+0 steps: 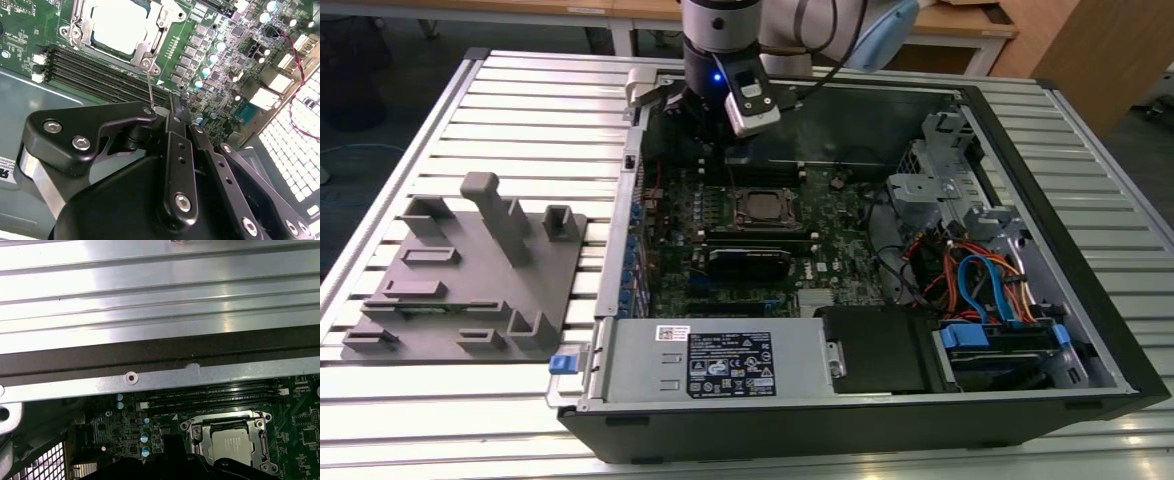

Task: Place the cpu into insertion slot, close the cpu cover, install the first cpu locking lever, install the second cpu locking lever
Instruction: 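Install the first cpu locking lever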

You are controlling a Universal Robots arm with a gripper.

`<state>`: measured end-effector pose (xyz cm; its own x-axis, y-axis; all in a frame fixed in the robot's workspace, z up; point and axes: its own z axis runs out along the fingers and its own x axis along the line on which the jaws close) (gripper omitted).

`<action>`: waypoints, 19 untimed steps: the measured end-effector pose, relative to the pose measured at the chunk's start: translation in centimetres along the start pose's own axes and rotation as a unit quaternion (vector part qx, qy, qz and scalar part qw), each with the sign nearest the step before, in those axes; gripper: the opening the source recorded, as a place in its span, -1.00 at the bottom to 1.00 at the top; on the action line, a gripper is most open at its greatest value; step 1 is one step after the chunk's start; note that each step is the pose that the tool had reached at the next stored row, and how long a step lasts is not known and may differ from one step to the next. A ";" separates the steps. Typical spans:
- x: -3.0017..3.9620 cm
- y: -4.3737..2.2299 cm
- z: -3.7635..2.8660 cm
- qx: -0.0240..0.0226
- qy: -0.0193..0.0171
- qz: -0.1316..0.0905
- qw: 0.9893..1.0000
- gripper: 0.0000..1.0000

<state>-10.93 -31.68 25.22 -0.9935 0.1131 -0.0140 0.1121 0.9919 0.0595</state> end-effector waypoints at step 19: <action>-0.97 0.15 0.02 0.000 0.000 0.000 1.000 -0.80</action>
<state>-9.94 -31.64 25.23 -0.9935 0.1132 -0.0140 0.1122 0.9919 0.0594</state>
